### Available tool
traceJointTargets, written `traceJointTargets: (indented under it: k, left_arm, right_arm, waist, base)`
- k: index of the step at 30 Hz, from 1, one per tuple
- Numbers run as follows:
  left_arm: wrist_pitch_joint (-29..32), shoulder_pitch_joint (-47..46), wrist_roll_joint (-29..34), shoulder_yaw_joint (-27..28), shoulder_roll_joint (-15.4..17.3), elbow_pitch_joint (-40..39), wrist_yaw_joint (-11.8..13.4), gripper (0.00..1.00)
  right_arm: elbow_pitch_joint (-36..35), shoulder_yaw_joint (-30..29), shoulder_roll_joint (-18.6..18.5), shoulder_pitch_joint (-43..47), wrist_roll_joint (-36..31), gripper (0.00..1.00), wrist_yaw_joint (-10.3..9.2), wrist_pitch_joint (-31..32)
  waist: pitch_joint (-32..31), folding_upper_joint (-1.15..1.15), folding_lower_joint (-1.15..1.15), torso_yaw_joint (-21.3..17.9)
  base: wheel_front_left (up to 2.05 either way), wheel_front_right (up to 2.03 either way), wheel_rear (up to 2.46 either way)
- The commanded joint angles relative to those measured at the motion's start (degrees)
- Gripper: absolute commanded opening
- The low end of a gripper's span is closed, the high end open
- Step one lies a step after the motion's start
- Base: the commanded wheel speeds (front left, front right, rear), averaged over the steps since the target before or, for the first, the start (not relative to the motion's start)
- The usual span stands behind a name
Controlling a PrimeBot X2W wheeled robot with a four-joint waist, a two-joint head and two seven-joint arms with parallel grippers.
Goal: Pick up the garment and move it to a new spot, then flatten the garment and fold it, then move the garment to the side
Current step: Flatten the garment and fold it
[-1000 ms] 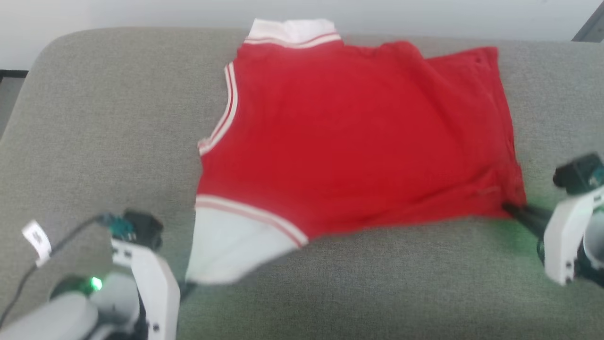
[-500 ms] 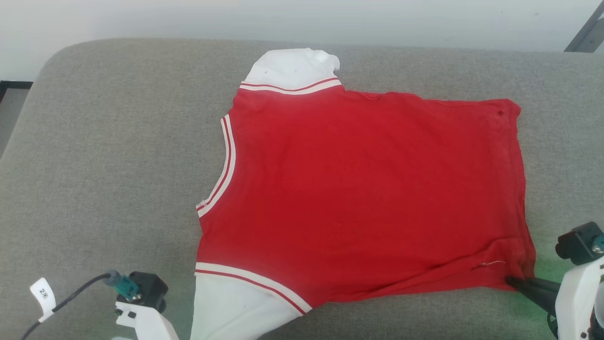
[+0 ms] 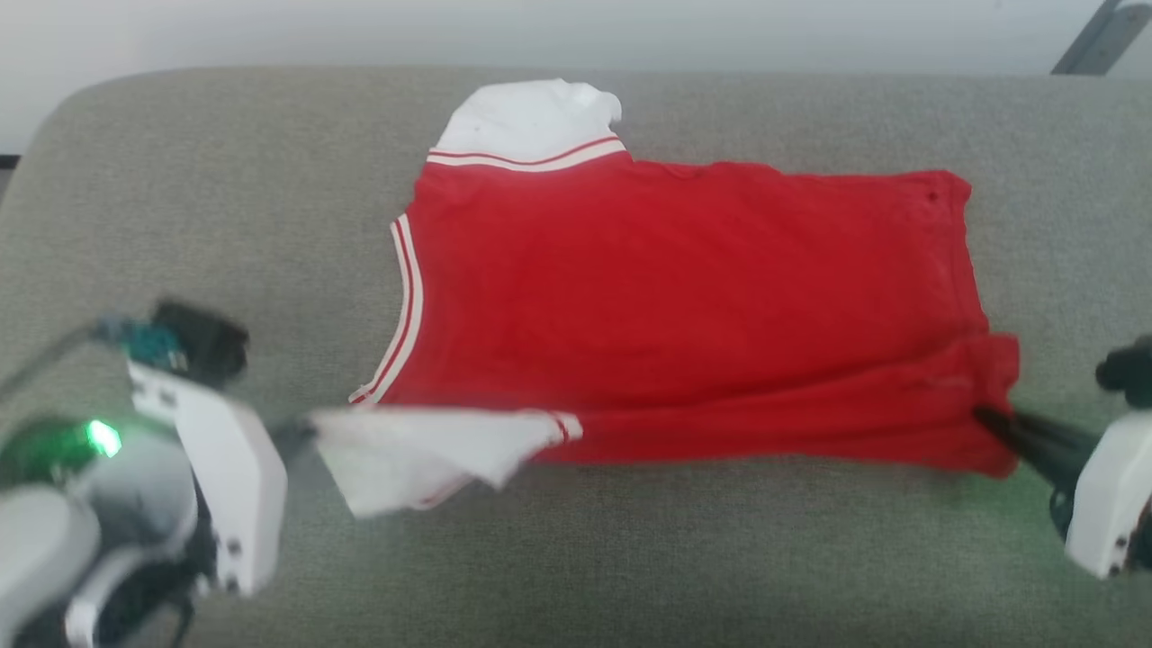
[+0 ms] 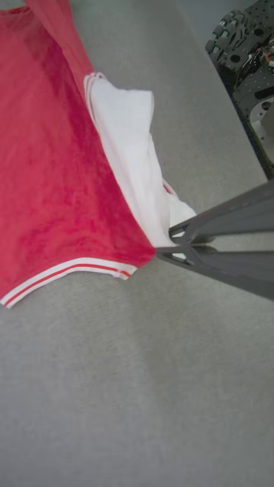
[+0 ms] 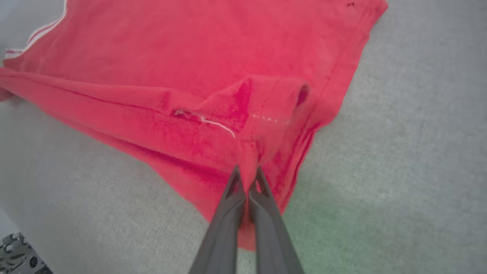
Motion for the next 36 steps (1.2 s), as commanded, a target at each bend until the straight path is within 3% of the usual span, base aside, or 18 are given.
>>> traceJointTargets:
  k: [1, 6, 14, 21, 28, 29, 30, 31, 32, 33, 34, 35, 36]
  left_arm:
    - [0.8, -2.7, 1.1, 0.5, -0.6, 1.7, -1.4, 0.00]
    - [2.7, -12.0, 4.9, 0.7, -4.4, 8.9, -7.0, 0.00]
    - [4.7, -24.0, 8.5, -2.1, -15.3, 27.5, -16.7, 0.00]
    - [6.9, -29.2, 8.2, -5.5, -23.7, 44.7, -24.5, 0.00]
    - [10.4, -30.8, 6.5, -7.2, -28.7, 55.7, -26.8, 0.00]
    - [10.3, -30.9, 6.3, -7.1, -29.2, 57.0, -26.9, 0.10]
    - [9.9, -31.2, 6.0, -6.7, -29.7, 58.1, -26.7, 0.37]
    - [9.5, -31.7, 5.8, -6.4, -30.1, 58.9, -26.6, 0.96]
    - [9.5, -31.7, 5.8, -6.4, -30.1, 58.9, -26.6, 0.96]
    - [9.2, -31.9, 5.5, -6.0, -30.4, 59.5, -26.7, 1.00]
    - [8.8, -32.1, 5.1, -5.6, -30.7, 60.2, -26.5, 1.00]
    - [8.5, -32.2, 4.9, -5.4, -30.9, 60.6, -26.4, 1.00]
    - [8.4, -32.4, 4.9, -5.3, -30.9, 60.6, -26.6, 1.00]
  right_arm:
    - [0.5, -1.3, 0.7, -1.3, -1.3, 0.00, -0.10, 0.3]
    - [2.6, -4.8, 3.7, -4.7, -4.1, 0.00, -0.10, 2.0]
    - [7.1, -6.5, 8.9, -11.0, -8.4, 0.00, -0.10, 5.5]
    - [11.9, -5.6, 13.8, -15.6, -10.0, 0.00, -0.10, 8.4]
    - [14.8, -4.1, 16.2, -18.0, -10.3, 0.00, -0.09, 10.4]
    - [15.1, -3.6, 16.4, -18.4, -10.5, 0.00, -0.10, 10.7]
    - [15.2, -3.2, 16.5, -18.7, -10.7, 0.00, -0.09, 10.7]
    - [15.5, -3.2, 16.6, -19.0, -10.8, 0.09, -0.10, 10.2]
    - [15.5, -3.2, 16.6, -19.0, -10.8, 0.09, -0.10, 10.2]
    - [15.8, -3.1, 16.6, -19.2, -10.8, 0.37, -0.10, 10.1]
    - [16.1, -3.0, 16.6, -19.3, -10.7, 0.50, -0.09, 10.1]
    - [16.3, -3.2, 16.6, -19.3, -10.6, 0.98, -0.09, 9.9]
    - [16.3, -3.3, 16.6, -19.2, -10.5, 1.00, -0.10, 9.8]
  waist:
    - [0.9, 0.00, 0.00, -0.5]
    - [3.3, 0.00, 0.00, -1.4]
    - [6.9, 0.00, 0.00, -2.1]
    - [9.2, 0.00, 0.00, -2.8]
    - [9.6, 0.00, 0.00, -3.3]
    - [9.6, 0.00, 0.00, -3.3]
    - [9.5, 0.00, 0.00, -3.4]
    - [9.4, 0.00, 0.00, -3.4]
    - [9.4, 0.00, 0.00, -3.4]
    - [9.2, 0.00, 0.00, -3.4]
    - [8.9, 0.00, 0.00, -3.4]
    - [8.6, 0.00, 0.00, -3.3]
    - [8.2, 0.00, 0.00, -3.2]
  base:
    - [0.00, 0.00, 0.00]
    - [0.00, 0.00, 0.00]
    - [0.00, 0.00, 0.00]
    - [0.00, 0.00, 0.00]
    - [0.00, 0.00, 0.00]
    - [0.00, 0.00, 0.00]
    - [0.00, 0.00, 0.00]
    - [0.00, 0.00, 0.00]
    - [0.00, 0.00, 0.00]
    - [0.00, 0.00, 0.00]
    - [0.00, 0.00, 0.00]
    - [0.00, 0.00, 0.00]
    - [0.00, 0.00, 0.00]
